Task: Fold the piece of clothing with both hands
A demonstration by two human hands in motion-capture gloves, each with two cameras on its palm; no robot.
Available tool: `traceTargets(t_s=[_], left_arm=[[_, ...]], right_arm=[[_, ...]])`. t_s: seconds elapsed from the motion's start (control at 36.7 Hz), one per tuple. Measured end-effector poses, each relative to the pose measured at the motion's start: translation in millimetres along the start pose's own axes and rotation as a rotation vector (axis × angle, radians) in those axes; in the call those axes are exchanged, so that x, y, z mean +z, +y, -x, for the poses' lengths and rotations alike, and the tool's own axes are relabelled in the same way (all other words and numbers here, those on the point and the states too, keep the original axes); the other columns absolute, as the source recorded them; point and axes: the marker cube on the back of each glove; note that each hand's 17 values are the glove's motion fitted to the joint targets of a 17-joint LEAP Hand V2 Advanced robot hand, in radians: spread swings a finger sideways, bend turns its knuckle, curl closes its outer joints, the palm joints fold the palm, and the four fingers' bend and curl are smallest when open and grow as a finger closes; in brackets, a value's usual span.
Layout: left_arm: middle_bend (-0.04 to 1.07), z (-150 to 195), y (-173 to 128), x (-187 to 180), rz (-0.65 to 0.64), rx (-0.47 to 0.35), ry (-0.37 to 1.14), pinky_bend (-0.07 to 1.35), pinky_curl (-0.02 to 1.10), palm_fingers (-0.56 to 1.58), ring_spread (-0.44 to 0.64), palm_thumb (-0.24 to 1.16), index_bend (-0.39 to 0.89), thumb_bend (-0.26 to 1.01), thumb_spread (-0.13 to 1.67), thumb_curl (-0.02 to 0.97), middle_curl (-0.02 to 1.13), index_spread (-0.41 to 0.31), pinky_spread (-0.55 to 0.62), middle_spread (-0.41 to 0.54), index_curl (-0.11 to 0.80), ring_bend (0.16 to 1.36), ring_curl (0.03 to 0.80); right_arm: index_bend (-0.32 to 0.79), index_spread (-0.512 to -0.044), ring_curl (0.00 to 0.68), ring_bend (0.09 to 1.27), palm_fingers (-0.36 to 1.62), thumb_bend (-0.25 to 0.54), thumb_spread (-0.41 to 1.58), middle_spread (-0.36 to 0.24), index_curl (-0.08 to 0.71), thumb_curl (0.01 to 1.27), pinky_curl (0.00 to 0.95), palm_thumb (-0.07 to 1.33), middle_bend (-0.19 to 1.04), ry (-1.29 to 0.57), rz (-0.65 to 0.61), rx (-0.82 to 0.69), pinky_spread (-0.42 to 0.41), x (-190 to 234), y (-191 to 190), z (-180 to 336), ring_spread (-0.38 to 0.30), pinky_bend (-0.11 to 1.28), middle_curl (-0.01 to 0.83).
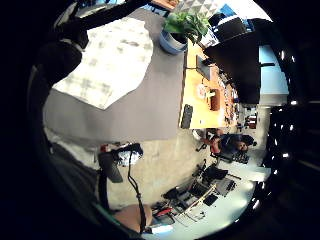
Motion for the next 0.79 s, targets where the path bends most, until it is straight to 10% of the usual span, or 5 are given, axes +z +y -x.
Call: traceTargets(t_s=[0.38, 0.79], left_arm=[[0.14, 4.0, 9.0, -1.0, 0.049, 0.013, 0.063, 0.24, 0.21, 0.58, 0.01, 0.16, 0.38, 0.08, 1.05, 0.076, 0.18, -0.139, 0.1, -0.004, 0.259, 0.46, 0.239], [0.11, -33.8, 2.4, 126.0, 0.459, 0.122, 0.067, 0.5, 0.33, 0.21, 0.14, 0.07, 0.09, -0.03, 1.02, 0.139, 0.17, -0.046, 0.21, 0.149, 0.227, 0.58, 0.309]], right_arm=[[0.17, -0.217, 0.267, 0.41, 0.82, 0.463, 1.06, -0.04, 0.248, 0.17, 0.215, 0.63, 0.28, -0.006, 0.004, -0.004, 0.048, -5.7, 0.6, -0.7, -0.072, 0.29, 0.236], [0.15, -0.237, 0.315, 0.37, 0.8, 0.418, 1.28, -0.044, 0.292, 0.22, 0.274, 0.64, 0.23, -0.009, 0.086, -0.004, 0.059, 25.5, -1.0, -0.7, -0.08, 0.26, 0.313]])
